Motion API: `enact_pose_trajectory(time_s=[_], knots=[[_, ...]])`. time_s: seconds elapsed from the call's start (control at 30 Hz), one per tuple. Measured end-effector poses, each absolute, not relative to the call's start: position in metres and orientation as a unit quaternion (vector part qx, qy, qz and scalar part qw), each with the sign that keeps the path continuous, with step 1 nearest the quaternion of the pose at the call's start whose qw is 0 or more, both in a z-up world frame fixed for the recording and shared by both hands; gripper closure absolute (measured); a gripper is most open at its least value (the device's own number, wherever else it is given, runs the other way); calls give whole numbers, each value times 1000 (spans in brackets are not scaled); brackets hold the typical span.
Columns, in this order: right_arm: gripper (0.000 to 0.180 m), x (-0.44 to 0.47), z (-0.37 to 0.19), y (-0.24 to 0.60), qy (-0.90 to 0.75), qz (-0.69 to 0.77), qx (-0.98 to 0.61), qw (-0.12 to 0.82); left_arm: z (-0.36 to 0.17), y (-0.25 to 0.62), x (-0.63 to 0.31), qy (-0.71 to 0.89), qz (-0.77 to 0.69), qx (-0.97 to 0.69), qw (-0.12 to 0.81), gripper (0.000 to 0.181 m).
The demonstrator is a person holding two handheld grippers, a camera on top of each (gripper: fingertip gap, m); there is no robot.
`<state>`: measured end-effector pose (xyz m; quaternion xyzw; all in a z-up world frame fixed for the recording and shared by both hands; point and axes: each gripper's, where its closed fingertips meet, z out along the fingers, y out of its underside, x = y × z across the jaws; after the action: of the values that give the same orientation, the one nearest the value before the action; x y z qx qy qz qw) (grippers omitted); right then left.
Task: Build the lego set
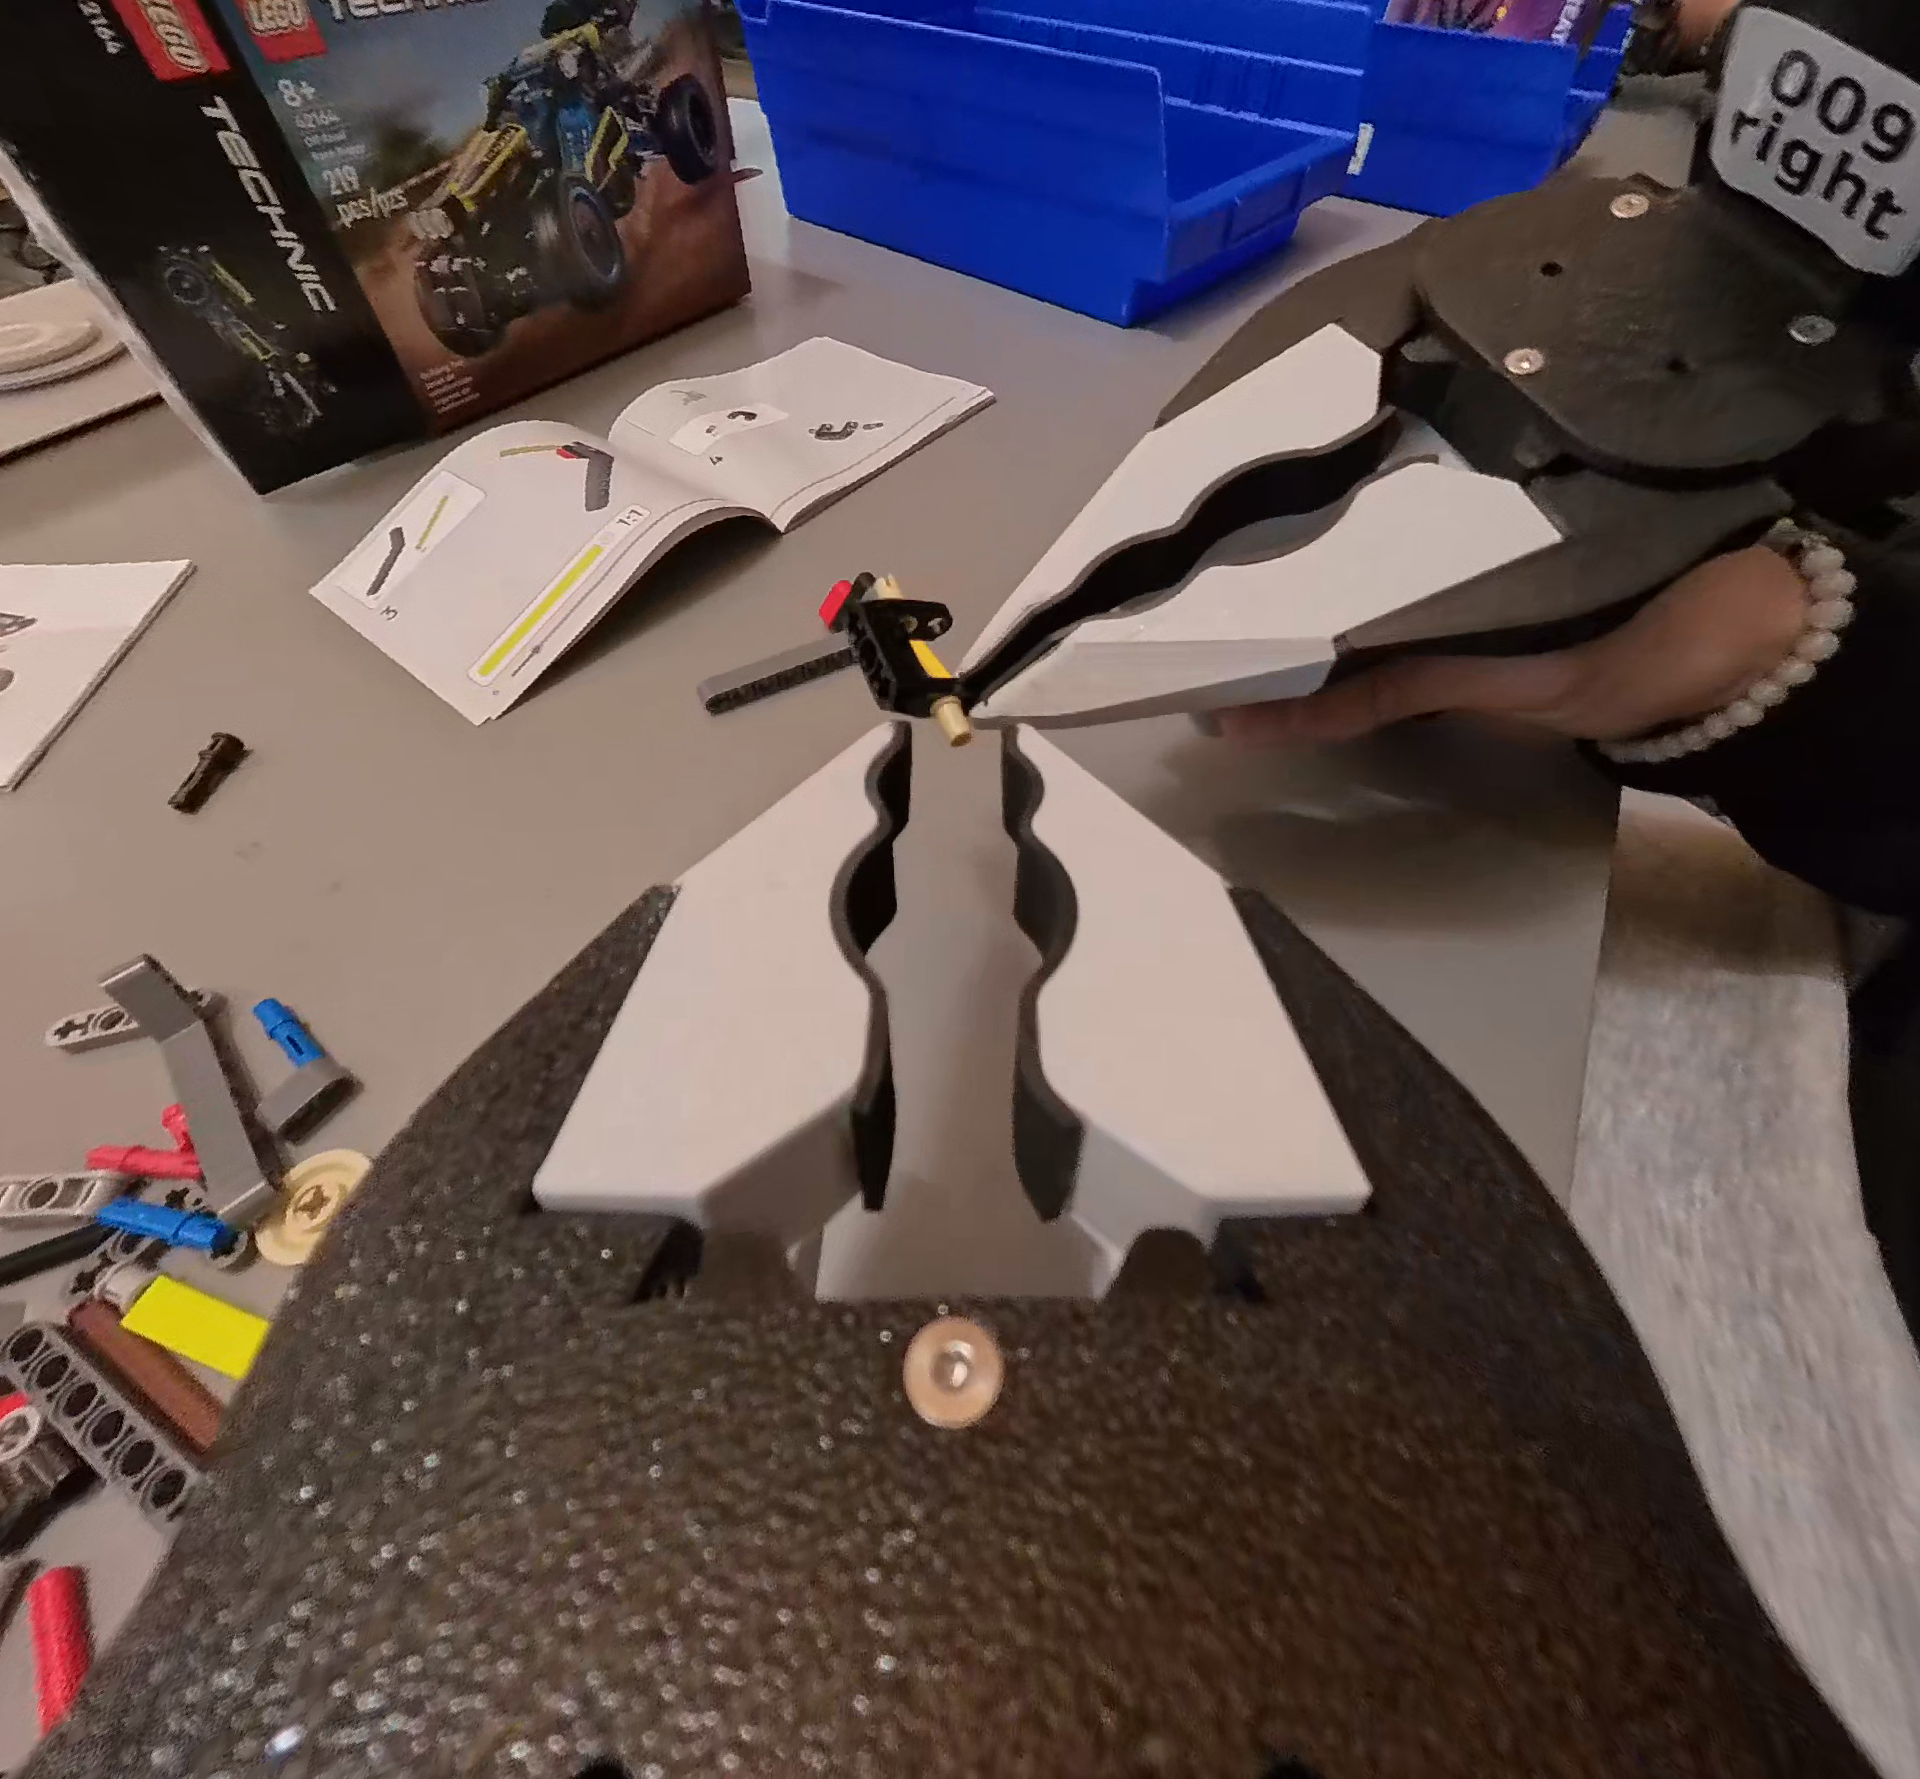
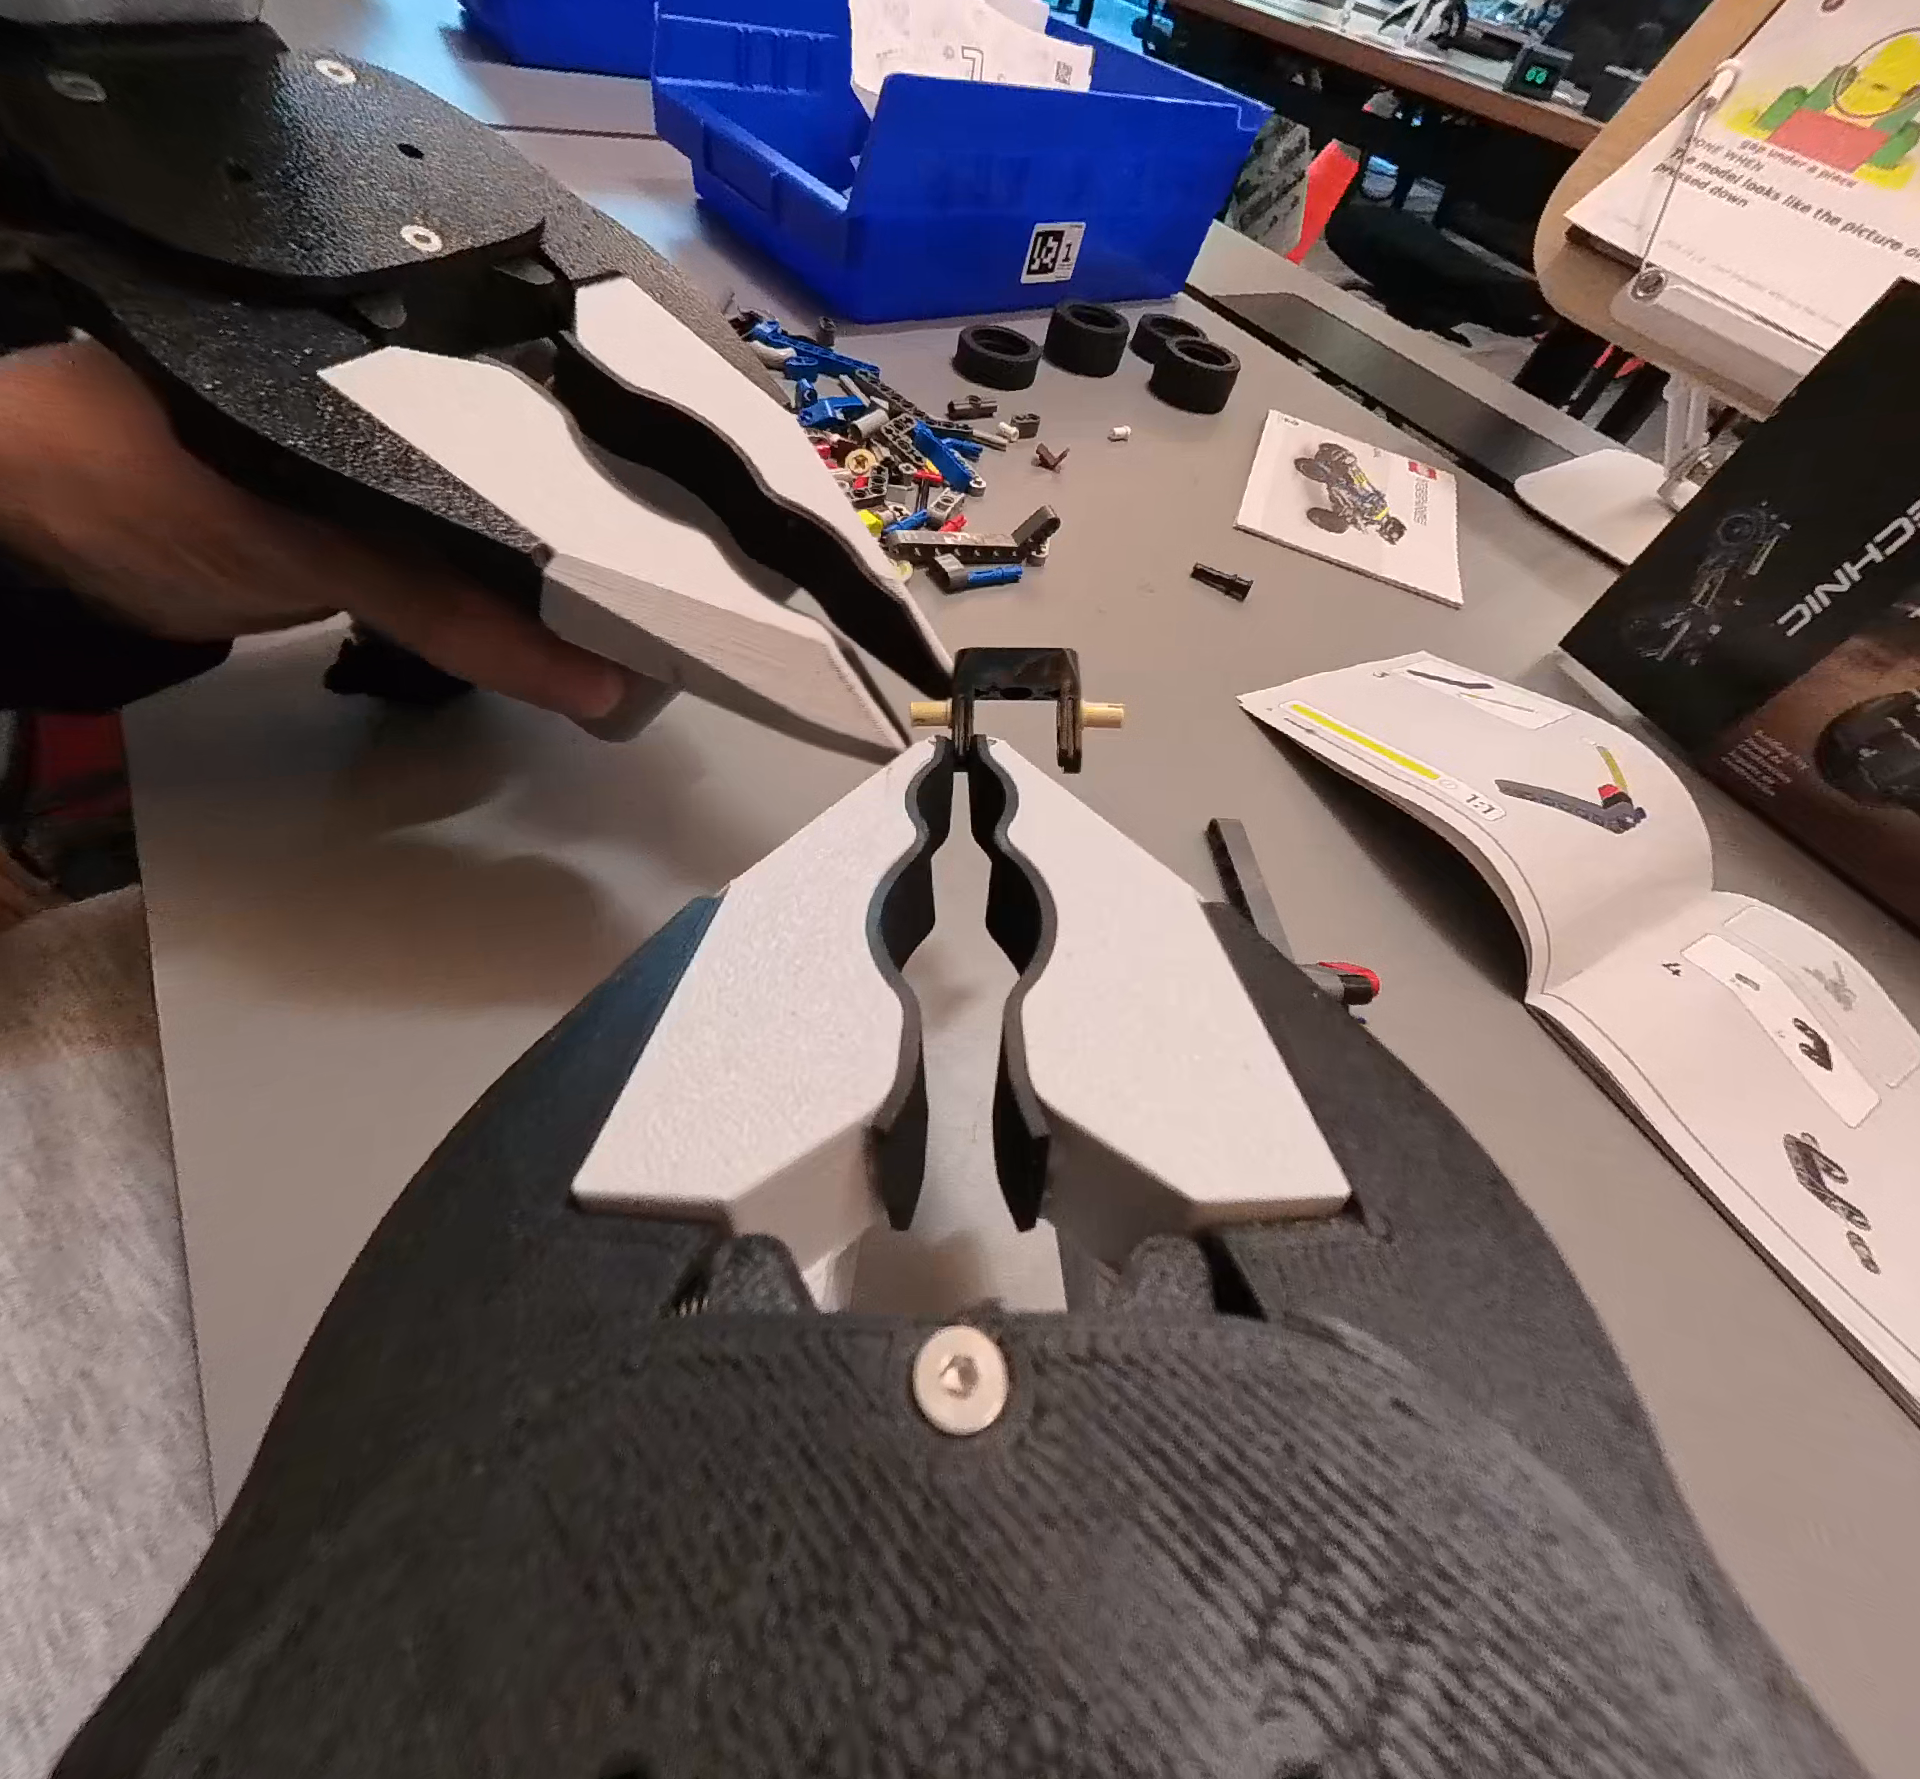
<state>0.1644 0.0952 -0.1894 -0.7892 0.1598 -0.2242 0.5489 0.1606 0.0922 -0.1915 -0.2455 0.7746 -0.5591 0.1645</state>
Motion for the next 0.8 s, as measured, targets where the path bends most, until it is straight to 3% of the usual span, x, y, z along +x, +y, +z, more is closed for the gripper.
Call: enact_pose_trajectory(time_s=[0.2, 0.5, 0.6, 0.8], knots=[[178, 163, -193, 97, 161, -202, -798, 545, -195, 95, 155, 791, -547, -225, 158, 164], [178, 130, -234, 99, 93, -66, -879, 462, -227, 105, 135, 876, -433, -137, 165, 133], [178, 125, -251, 95, 64, -66, -906, 412, -245, 106, 127, 904, -383, -108, 157, 133], [178, 110, -252, 94, 15, -18, -910, 414, -251, 95, 122, 903, -397, -113, 123, 139]])
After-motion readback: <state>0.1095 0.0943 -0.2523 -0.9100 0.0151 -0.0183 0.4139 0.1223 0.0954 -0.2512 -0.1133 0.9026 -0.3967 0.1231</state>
